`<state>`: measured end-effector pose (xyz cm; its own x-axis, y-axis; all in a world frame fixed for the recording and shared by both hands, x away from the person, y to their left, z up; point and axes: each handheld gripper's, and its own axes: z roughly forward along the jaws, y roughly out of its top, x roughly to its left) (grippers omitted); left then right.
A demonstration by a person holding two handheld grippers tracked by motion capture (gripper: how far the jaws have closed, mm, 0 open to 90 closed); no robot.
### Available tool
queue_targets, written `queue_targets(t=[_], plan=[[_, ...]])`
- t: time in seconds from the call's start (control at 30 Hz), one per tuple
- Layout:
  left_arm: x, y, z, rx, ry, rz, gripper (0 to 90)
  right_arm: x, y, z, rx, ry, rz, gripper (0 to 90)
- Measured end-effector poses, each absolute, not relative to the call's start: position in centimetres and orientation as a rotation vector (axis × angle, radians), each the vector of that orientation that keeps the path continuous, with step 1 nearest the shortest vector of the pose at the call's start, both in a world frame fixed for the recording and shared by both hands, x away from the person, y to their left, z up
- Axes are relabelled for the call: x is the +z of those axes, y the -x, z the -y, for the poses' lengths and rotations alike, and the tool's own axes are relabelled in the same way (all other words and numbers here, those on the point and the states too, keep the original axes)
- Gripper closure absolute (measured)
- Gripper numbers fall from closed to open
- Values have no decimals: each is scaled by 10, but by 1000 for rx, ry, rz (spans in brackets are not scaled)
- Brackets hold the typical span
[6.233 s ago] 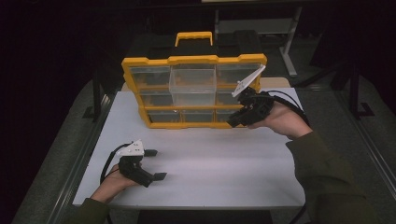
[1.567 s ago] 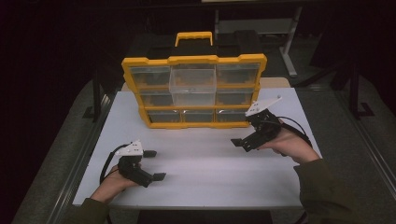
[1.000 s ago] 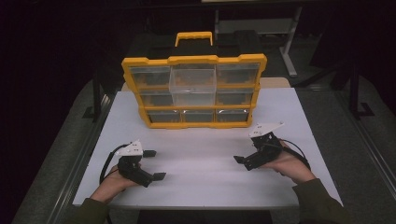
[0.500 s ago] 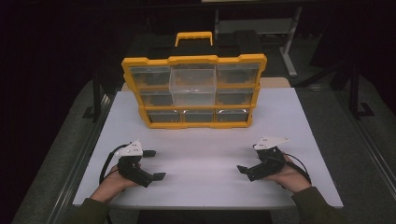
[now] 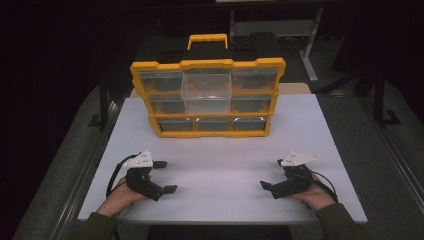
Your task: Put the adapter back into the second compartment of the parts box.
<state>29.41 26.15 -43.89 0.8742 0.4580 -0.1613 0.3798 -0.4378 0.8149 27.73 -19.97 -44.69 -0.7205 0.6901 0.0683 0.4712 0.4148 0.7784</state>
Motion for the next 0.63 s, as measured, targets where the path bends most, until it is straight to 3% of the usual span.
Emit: queue_targets(t=[0.63], plan=[[-439,-294,-261,98,-2076,-601,0,-447,-277,198,1247,-1011,-2404,0]])
